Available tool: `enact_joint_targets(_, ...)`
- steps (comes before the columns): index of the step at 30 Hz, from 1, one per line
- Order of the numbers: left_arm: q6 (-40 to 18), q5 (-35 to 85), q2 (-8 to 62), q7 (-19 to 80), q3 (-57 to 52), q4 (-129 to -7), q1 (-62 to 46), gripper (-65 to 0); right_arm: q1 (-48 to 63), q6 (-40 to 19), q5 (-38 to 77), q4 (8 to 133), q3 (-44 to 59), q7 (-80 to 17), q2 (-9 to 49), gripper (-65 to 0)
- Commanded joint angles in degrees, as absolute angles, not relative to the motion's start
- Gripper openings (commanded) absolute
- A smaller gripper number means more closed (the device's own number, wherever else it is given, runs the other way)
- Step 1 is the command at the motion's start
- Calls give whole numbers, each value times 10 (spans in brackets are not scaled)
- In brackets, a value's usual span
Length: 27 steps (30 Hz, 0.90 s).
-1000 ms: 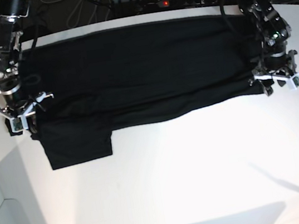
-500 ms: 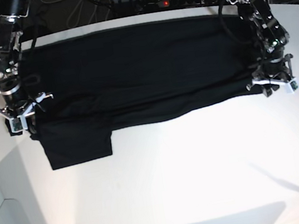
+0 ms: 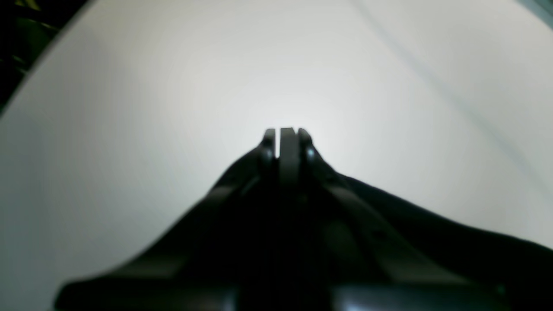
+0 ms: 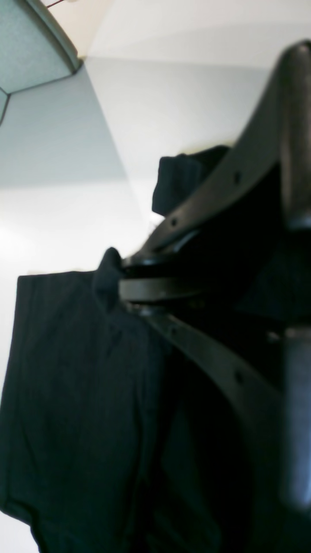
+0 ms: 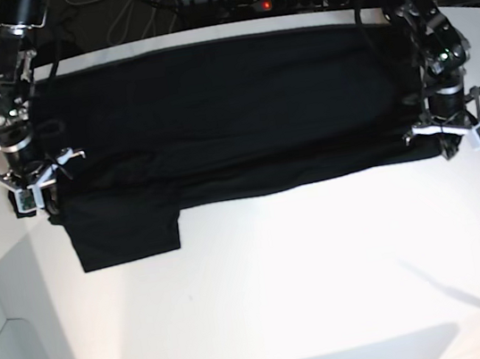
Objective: Fold the T-shirt properly
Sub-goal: 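Fold the grasped edge over onto the shirt with both grippers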
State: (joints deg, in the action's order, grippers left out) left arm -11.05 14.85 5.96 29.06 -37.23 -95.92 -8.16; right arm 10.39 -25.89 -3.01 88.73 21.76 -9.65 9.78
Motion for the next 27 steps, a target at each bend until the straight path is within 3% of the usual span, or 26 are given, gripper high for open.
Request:
enact_joint_targets(1, -114, 153, 64, 277, -373, -985, -87, -650, 99, -258, -23, 900, 221, -80, 103, -650)
enact_joint_targets(11, -114, 213, 68, 277, -378, -1020, -153, -650, 105, -258, -23, 931, 225, -76, 87, -650)
enact_joint_targets(27, -114, 221, 84, 277, -420, -1028, -163, -650, 145, -260, 14, 938, 286, -74, 89, -650)
